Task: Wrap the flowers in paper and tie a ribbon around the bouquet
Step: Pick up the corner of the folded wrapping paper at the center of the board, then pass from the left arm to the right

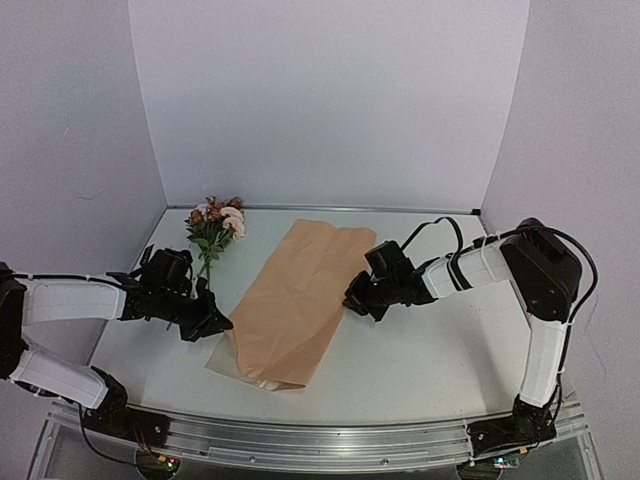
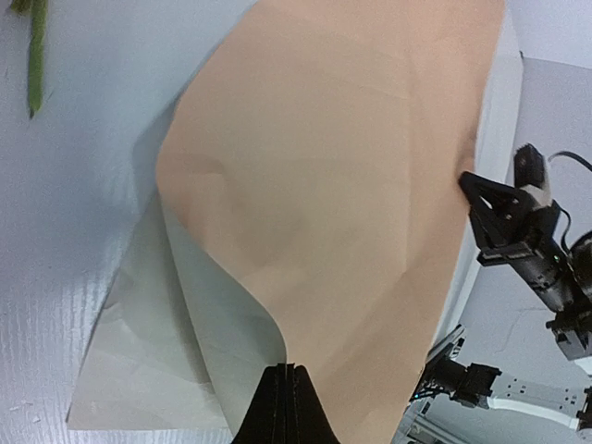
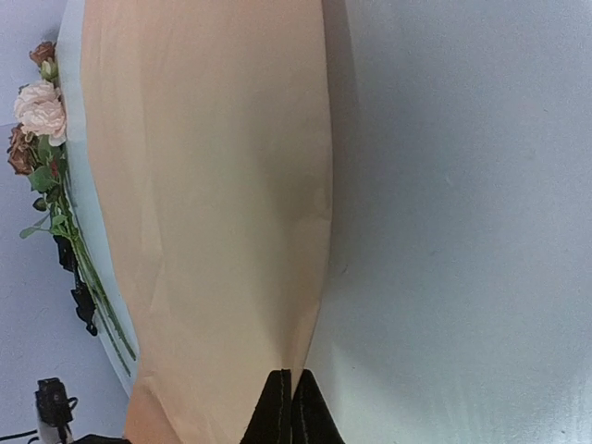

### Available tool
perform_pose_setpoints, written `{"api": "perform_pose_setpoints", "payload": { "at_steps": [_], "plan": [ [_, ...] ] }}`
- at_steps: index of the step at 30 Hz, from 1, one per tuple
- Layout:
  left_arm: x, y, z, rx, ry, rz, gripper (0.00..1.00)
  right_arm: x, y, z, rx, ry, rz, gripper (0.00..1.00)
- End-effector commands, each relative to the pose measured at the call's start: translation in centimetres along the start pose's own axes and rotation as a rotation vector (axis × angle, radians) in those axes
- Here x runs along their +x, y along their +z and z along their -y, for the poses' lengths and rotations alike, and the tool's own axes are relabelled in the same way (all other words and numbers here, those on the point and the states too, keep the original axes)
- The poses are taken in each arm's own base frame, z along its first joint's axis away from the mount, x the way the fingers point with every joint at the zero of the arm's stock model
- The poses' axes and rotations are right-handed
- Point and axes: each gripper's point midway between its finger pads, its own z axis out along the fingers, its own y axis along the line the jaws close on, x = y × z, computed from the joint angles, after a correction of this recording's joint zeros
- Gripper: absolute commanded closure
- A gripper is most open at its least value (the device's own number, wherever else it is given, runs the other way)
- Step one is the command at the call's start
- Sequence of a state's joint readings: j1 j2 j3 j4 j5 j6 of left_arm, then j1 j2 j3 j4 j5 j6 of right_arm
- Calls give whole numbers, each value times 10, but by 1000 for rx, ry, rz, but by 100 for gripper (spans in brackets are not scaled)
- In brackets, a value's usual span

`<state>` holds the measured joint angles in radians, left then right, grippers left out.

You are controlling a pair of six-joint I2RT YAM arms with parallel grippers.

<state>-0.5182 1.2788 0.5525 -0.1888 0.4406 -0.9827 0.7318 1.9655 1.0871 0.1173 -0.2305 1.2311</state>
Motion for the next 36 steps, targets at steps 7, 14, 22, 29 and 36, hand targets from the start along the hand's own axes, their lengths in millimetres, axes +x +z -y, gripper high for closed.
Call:
{"api": "perform_pose_setpoints", "payload": {
  "at_steps": [7,14,22,29,36],
  "plan": [
    [-23,-69,169,349,480,141,100,21,21,-49,-56,-75,-5,81],
    [7,-32,193,372,617,0,100,18,-5,-54,-53,-106,21,33],
    [17,-9,178,323,692,-108,100,23,-57,-56,-87,-79,20,19],
    [13,9,188,318,616,-174,100,46,-100,-92,-203,-422,97,21],
    [16,8,197,337,557,-228,100,101,-104,-122,-260,-797,133,24]
  ]
}}
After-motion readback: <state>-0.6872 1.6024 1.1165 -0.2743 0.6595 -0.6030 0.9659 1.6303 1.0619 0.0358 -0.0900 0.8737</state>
